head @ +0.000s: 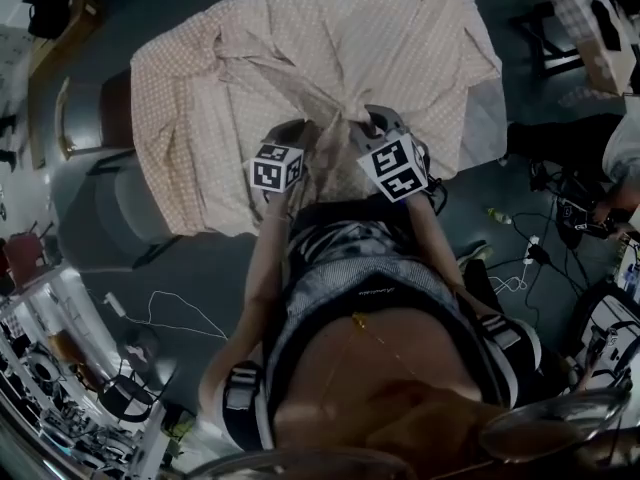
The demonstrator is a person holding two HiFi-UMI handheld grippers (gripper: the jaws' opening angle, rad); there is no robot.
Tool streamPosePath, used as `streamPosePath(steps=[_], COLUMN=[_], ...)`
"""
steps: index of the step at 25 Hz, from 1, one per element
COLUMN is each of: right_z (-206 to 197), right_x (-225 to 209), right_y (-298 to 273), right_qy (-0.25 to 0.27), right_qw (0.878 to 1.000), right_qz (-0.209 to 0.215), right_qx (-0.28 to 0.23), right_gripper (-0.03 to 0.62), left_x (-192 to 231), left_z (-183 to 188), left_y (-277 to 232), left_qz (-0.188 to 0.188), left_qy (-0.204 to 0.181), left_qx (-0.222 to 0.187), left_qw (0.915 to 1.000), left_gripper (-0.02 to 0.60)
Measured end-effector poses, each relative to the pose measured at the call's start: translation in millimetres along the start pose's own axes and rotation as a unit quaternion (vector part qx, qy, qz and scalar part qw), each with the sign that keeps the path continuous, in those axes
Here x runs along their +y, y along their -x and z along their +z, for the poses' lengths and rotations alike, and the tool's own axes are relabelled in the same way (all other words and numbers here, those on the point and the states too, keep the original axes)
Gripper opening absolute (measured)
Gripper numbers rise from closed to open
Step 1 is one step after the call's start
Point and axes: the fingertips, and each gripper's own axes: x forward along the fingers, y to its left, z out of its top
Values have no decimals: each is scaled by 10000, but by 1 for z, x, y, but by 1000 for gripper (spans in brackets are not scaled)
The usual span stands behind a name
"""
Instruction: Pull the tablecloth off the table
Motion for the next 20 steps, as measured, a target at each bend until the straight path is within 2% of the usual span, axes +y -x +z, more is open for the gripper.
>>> streamPosePath(steps=[3,6,8,14,20], right_z=[1,7,13,27,50], right_x=[-1,-4,-6,-13,-24], right_y=[-1,2,7,23,50], right_qy=[17,-31,-116,-212,-360], right_qw=[10000,10000,9999,9992,9967], right_qz=[17,20,8,-110,-165], right_qx=[4,-36,-81,-329,-711], right_gripper=[64,64,64,64,64], left_x=[-23,-46,-61,-106,-142], left_z=[32,76,102,151,183], left_y=[7,20,29,50,62], left_qz=[-268,-617,-783,-1183,-1449], left_qy=[-17,31,-128,-1003,-1321], left_qx=[-432,-946,-1170,-1410,-1659], left_qw=[9987,9936,9900,9778,9665], left_gripper=[8,8,8,8,8])
